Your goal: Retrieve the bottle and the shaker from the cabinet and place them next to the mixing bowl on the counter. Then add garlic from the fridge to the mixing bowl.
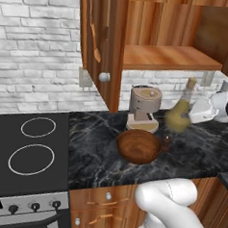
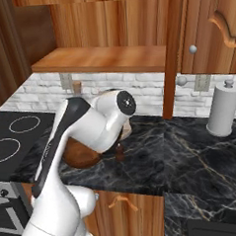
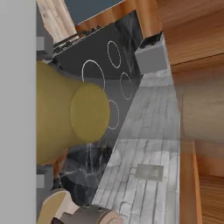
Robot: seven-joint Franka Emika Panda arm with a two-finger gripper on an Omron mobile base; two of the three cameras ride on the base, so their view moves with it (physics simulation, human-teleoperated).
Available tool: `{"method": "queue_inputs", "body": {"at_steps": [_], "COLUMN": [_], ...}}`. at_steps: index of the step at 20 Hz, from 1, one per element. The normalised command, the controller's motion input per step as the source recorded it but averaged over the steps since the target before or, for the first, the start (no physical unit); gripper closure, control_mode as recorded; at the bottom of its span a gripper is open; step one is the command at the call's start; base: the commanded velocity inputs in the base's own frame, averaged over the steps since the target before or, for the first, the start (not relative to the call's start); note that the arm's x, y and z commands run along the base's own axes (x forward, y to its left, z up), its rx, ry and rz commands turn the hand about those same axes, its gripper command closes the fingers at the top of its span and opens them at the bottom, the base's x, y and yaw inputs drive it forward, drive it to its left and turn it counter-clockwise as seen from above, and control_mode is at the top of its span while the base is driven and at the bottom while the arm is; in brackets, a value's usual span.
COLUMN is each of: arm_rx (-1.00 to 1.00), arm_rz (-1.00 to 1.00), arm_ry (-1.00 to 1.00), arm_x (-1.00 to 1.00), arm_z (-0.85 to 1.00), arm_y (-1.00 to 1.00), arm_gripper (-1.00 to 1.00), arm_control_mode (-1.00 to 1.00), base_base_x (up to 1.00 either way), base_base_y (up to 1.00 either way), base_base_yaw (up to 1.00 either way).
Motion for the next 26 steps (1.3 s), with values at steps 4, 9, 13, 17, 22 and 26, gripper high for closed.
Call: {"method": "queue_inputs", "body": {"at_steps": [4, 9, 13, 17, 22, 26], "arm_rx": [-0.01, -0.01, -0.04, -0.03, -0.01, -0.02], "arm_rz": [0.14, 0.07, 0.02, 0.0, 0.0, 0.0], "arm_ry": [-0.04, 0.0, 0.0, 0.0, 0.0, -0.03], "arm_x": [-0.23, -0.09, -0.08, -0.02, 0.01, 0.18], "arm_z": [-0.61, -0.77, -0.73, -0.81, -0.76, -0.52], "arm_y": [-0.15, -0.35, -0.51, -0.51, -0.14, 0.0], "arm_gripper": [1.0, 1.0, 1.0, 1.0, 1.0, 1.0], "arm_control_mode": [-1.0, -1.0, -1.0, -1.0, -1.0, -1.0], "base_base_x": [0.0, 0.0, 0.0, 0.0, 0.0, 0.0], "base_base_y": [0.0, 0.0, 0.0, 0.0, 0.0, 0.0], "base_base_yaw": [0.0, 0.0, 0.0, 0.0, 0.0, 0.0]}}
